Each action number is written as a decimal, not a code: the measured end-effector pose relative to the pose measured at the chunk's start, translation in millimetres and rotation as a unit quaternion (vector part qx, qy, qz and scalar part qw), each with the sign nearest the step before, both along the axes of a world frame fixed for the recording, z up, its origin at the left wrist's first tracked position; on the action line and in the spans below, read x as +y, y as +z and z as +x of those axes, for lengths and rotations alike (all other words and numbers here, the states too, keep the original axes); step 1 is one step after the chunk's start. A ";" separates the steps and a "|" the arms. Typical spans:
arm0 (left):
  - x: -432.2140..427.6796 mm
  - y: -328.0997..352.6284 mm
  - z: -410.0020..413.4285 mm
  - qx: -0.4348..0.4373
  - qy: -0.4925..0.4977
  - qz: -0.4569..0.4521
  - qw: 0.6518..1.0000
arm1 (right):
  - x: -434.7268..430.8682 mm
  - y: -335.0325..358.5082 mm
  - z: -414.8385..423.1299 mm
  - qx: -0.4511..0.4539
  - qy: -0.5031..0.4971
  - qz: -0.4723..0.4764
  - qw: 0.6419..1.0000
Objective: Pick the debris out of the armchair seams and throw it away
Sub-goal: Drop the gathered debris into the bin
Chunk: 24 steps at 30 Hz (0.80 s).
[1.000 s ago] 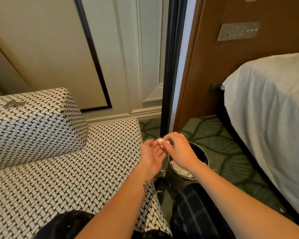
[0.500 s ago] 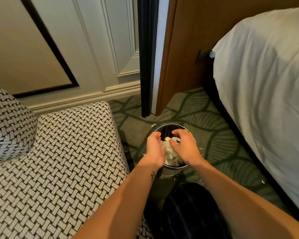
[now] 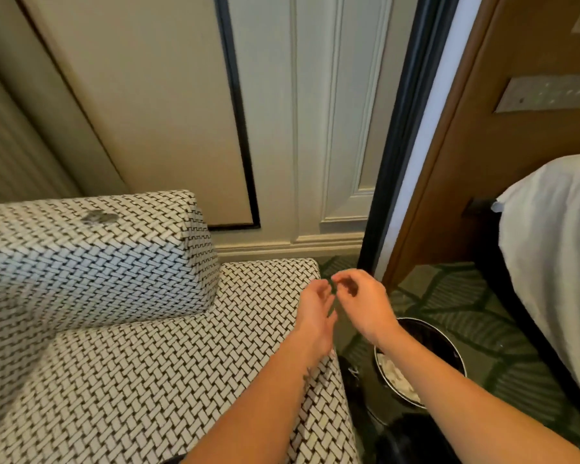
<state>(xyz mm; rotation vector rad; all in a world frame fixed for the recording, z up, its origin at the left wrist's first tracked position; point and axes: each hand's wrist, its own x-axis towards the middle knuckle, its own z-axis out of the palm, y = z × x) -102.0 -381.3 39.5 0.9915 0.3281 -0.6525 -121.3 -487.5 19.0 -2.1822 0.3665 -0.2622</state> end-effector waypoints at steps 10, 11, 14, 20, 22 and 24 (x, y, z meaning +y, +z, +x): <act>190.4 101.1 16.9 -0.079 0.162 -0.025 0.983 | 201.6 120.2 37.2 -0.043 0.175 0.073 0.981; 205.0 106.0 18.5 -0.081 0.175 -0.025 0.981 | 216.6 123.5 42.7 -0.046 0.187 0.064 0.979; 237.8 118.1 22.9 -0.098 0.198 -0.005 0.975 | 249.8 134.5 54.4 -0.047 0.220 0.038 0.974; 295.6 126.3 62.5 -0.137 0.243 0.054 0.959 | 288.6 141.4 103.1 -0.060 0.254 -0.009 0.965; 311.5 125.0 84.1 -0.133 0.271 0.064 0.951 | 298.5 136.5 127.9 -0.058 0.253 -0.028 0.965; 321.9 126.3 103.0 -0.127 0.296 0.066 0.944 | 306.1 133.1 148.8 -0.063 0.253 -0.053 0.964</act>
